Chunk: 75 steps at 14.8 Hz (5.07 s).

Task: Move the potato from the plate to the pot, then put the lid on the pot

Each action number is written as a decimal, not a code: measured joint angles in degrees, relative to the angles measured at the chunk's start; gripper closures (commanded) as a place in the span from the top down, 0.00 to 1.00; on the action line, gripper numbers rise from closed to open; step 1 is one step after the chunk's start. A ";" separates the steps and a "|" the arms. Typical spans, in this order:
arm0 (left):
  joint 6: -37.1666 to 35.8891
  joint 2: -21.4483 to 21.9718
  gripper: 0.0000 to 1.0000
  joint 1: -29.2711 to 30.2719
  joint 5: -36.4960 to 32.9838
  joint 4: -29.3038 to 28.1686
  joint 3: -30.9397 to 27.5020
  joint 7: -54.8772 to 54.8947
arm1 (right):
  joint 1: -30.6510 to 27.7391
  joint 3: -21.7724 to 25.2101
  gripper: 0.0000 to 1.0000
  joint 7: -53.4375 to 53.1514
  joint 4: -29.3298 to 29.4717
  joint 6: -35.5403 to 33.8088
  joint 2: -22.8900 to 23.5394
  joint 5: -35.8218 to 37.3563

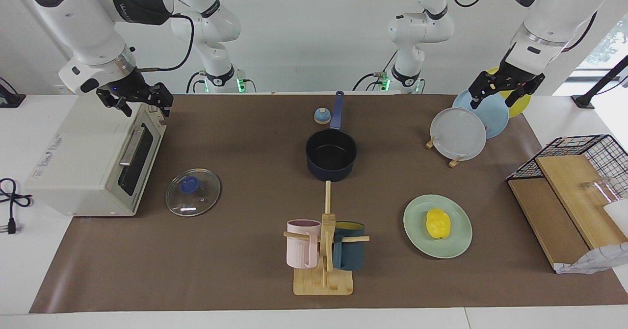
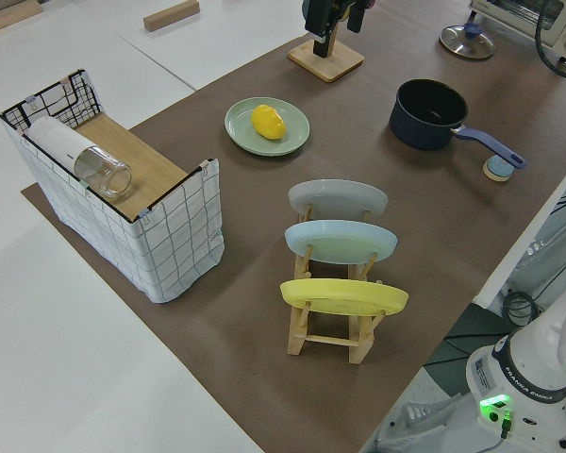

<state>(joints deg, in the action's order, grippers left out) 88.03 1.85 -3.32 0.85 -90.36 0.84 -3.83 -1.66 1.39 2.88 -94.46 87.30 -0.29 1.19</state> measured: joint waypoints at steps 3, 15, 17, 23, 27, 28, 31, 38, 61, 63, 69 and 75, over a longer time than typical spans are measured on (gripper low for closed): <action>0.01 0.00 1.00 0.00 0.01 0.00 0.07 0.00 | -0.11 0.00 1.00 0.00 -0.01 0.00 0.00 -0.91; 2.26 -0.01 1.00 -0.05 0.48 -0.10 0.41 0.00 | -0.14 -0.12 1.00 0.18 -0.37 0.25 0.00 -1.00; 3.17 -0.18 1.00 -0.18 0.61 -0.37 0.54 0.00 | 0.14 -0.48 1.00 1.67 -2.60 4.72 -0.19 -1.21; 8.08 -4.84 1.00 -2.06 0.64 -1.60 1.01 0.58 | 2.94 -1.16 1.00 6.25 -20.66 28.67 1.59 -1.29; 13.11 -11.70 1.00 -2.91 0.64 -1.55 1.05 1.02 | 2.74 -0.82 1.00 13.05 -26.31 39.39 5.79 -1.29; 14.26 -13.56 1.00 -3.13 0.64 -1.39 1.05 1.02 | 2.74 -0.82 1.00 13.77 -26.76 40.51 6.19 -1.29; 18.18 -18.76 1.00 -3.26 0.64 -0.32 1.05 1.04 | 2.57 -0.81 1.00 15.18 -28.82 44.58 6.50 -1.29; 27.32 -27.31 1.00 -3.31 0.64 0.56 1.06 1.06 | 1.52 -0.71 1.00 19.13 -29.84 50.01 10.31 -1.29; 34.77 -35.44 1.00 -4.90 1.33 3.89 1.10 1.17 | 1.24 -0.73 0.58 19.41 -28.97 50.65 10.63 -1.29; 35.36 -35.55 1.00 -5.13 0.95 3.90 1.09 1.25 | 1.25 -0.75 0.42 19.41 -28.91 50.65 10.65 -1.29; 36.52 -35.80 1.00 -5.21 -0.73 3.89 1.09 1.54 | 1.27 -0.75 0.00 19.41 -28.90 50.65 10.65 -1.29; 36.91 -36.16 1.00 -5.34 -1.87 3.83 1.09 1.68 | 1.43 -0.91 0.00 19.41 -28.14 49.33 10.77 -1.29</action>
<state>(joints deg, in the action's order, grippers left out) 124.95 -34.31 -8.66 -1.02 -86.53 1.92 -2.15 -0.22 0.49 22.29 -122.60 136.63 10.49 -0.10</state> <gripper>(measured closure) 0.000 0.344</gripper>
